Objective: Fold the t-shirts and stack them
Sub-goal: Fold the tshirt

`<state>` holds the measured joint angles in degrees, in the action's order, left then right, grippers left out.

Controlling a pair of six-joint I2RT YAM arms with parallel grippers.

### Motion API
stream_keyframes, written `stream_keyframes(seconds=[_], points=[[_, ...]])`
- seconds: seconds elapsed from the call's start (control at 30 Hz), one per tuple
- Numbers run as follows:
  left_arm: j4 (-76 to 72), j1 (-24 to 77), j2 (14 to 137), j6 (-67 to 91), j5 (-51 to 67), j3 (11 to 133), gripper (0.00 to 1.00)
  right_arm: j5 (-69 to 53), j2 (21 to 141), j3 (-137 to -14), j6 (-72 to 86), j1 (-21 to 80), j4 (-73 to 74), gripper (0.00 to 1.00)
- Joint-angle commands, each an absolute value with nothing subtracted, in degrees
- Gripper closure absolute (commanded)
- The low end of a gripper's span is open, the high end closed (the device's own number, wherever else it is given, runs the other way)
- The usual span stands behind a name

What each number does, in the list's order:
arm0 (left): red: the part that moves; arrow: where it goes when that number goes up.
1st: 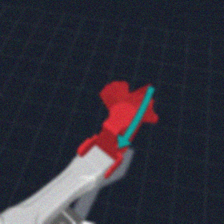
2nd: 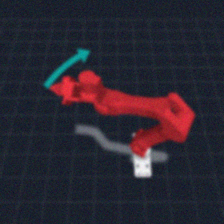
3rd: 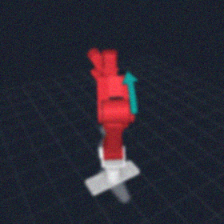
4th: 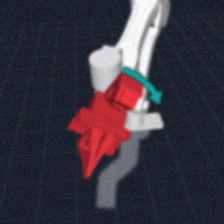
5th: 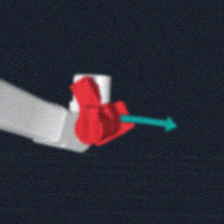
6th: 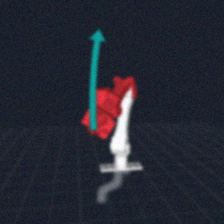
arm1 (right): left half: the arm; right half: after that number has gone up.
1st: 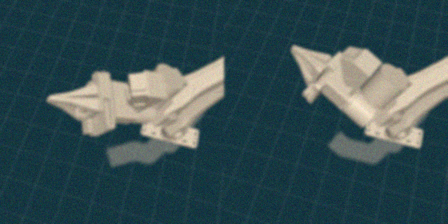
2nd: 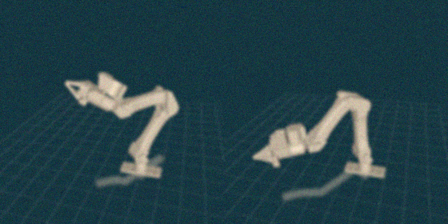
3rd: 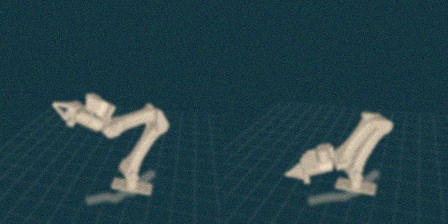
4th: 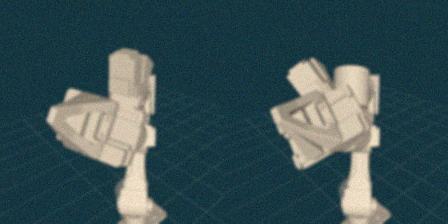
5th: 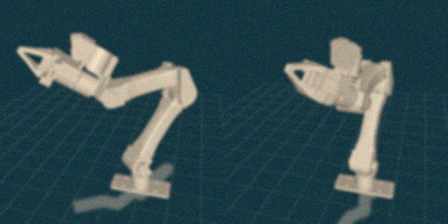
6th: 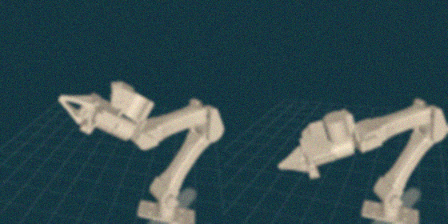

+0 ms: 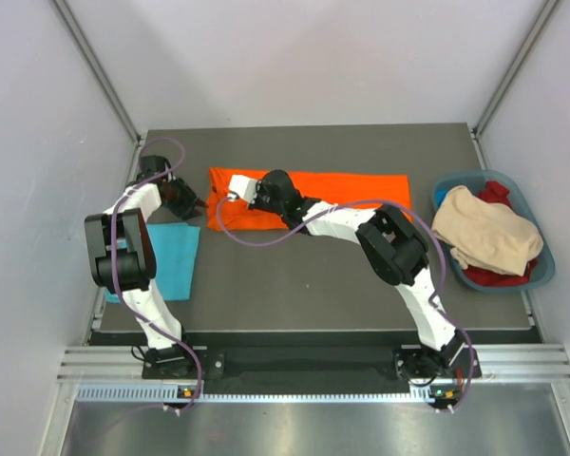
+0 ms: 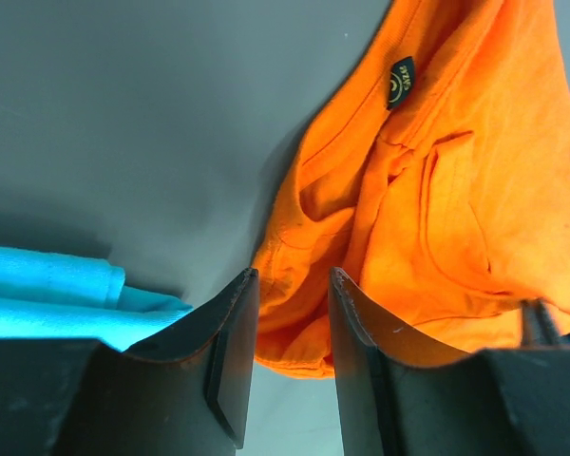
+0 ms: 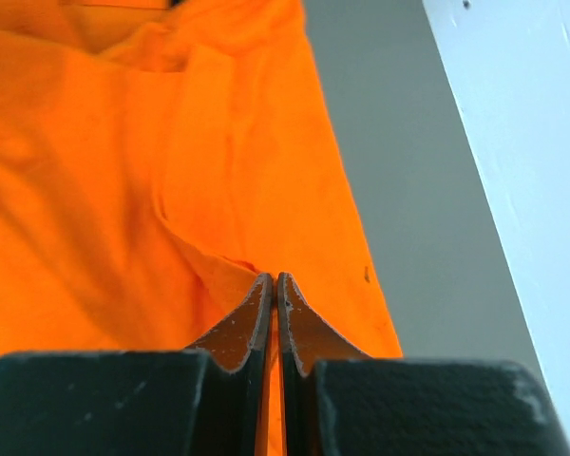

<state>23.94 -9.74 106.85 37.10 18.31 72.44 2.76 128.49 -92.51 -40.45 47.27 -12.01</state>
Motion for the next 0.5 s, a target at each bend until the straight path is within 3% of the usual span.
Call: stream_keyframes(seconds=[0.0, 0.47], points=[[24.7, -10.2, 103.27, 35.77, 16.96, 74.18, 0.59, 4.83, 130.25, -96.59, -34.64, 45.36, -13.46, 1.0], [26.1, -10.11, 101.6, 33.05, 13.97, 74.0, 0.56, 11.76, 133.42, -102.74, -21.98, 42.98, -8.18, 1.0]])
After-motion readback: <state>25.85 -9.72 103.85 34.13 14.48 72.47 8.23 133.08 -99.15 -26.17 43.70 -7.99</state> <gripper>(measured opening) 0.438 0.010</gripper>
